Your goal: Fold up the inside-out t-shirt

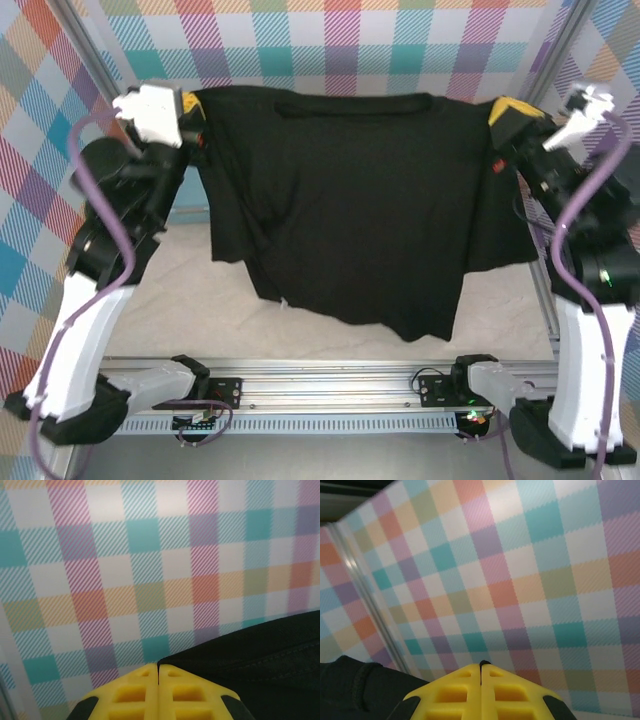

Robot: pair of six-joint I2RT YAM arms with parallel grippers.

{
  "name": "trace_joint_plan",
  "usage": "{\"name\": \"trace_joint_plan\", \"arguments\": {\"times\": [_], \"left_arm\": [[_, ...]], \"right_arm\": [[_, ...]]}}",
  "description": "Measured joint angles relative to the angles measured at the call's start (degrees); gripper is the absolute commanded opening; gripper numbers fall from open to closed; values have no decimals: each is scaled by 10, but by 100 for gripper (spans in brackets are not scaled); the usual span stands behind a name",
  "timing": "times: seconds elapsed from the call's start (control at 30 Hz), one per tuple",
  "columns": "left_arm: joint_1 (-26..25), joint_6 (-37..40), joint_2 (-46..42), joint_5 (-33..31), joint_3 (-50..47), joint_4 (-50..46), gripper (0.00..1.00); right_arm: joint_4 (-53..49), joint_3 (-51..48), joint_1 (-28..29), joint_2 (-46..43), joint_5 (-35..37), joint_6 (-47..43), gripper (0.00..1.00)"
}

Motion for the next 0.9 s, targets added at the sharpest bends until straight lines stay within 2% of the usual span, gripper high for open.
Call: {"name": "trace_joint_plan", "arguments": {"times": [0.1, 0.27, 0.3, 0.37, 0.43, 0.47, 0.53, 0.57, 0.6, 0.63, 0.7, 0.8, 0.9], "left_arm": [[59, -24, 101, 18, 43, 2, 0], [102, -47, 316, 34, 148, 2, 0], [107, -53, 374, 34, 183, 0, 5], [114, -63, 478, 35, 263, -17, 28], [123, -80, 597, 41, 384, -48, 55], [129, -88, 664, 45, 464, -76, 63], [138, -100, 776, 56, 613, -139, 70], [141, -106, 806, 61, 655, -167, 71], [143, -113, 824, 71, 680, -201, 71], [145, -122, 825, 84, 681, -233, 71], [147, -133, 807, 115, 653, -269, 70], [131, -137, 670, 162, 411, -239, 71], [85, -138, 504, 208, 134, -163, 70]], "right_arm": [[28, 1, 3, 93, 23, -5, 0], [76, 40, 13, 305, 73, -12, 2], [81, 63, 16, 361, 85, -14, 4], [67, 151, 22, 483, 102, -14, 15], [23, 308, 26, 630, 115, -21, 30], [-3, 410, 28, 716, 118, -24, 41], [-76, 602, 29, 862, 118, -34, 52], [-103, 647, 30, 904, 116, -40, 55], [-136, 647, 32, 916, 115, -46, 56], [-164, 619, 35, 913, 116, -53, 57], [-167, 474, 40, 850, 120, -68, 60], [-139, 178, 63, 680, 117, -86, 62], [-115, -19, 93, 507, 109, -96, 63]]}}
